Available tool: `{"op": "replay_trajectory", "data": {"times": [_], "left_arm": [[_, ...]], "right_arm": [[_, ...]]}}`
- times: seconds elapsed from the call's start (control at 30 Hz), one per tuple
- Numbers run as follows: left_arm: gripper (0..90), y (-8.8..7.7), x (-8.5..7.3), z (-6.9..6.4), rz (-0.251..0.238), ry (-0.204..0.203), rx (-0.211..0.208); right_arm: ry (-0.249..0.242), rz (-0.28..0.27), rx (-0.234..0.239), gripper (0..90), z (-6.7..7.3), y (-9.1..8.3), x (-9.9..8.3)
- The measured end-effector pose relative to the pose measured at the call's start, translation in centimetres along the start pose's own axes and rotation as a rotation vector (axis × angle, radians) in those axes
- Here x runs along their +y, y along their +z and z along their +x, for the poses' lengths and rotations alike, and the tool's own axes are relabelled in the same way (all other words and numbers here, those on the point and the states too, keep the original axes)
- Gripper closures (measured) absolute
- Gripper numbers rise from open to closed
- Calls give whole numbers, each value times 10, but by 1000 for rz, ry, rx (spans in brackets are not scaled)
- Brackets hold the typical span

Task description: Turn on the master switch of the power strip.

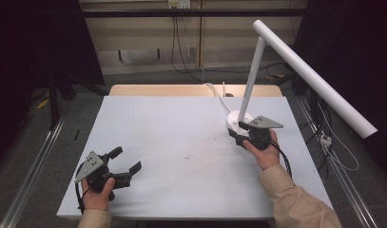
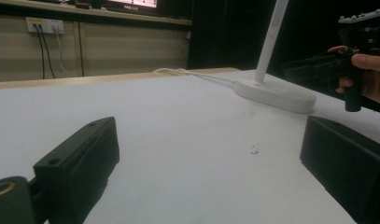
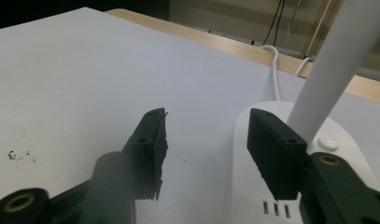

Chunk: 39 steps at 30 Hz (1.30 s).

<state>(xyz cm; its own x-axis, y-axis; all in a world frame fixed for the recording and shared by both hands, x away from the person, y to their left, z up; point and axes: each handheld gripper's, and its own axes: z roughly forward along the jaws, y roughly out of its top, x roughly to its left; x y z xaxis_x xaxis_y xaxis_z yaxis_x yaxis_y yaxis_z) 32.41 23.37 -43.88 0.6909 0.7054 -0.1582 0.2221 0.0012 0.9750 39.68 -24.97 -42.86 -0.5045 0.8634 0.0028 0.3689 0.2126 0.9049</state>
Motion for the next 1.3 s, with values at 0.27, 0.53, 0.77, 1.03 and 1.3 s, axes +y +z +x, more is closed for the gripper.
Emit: {"op": "replay_trajectory", "data": {"times": [0.27, 0.53, 0.77, 1.03, 1.3], "left_arm": [[43, 0, 0, 0, 3, 2, -1], [43, 1, -1, 1, 7, 0, -1], [43, 0, 0, 0, 3, 2, -3], [43, 0, -1, 1, 6, -2, 0], [43, 1, -1, 0, 7, -2, -2]], "right_arm": [[18, 22, 2, 615, -9, 6, 1], [30, 47, 13, 708, -14, 14, 2], [35, 49, 23, 766, -16, 20, 6], [50, 60, 19, 811, -20, 24, 5], [55, 58, 2, 848, -24, 26, 8]]}}
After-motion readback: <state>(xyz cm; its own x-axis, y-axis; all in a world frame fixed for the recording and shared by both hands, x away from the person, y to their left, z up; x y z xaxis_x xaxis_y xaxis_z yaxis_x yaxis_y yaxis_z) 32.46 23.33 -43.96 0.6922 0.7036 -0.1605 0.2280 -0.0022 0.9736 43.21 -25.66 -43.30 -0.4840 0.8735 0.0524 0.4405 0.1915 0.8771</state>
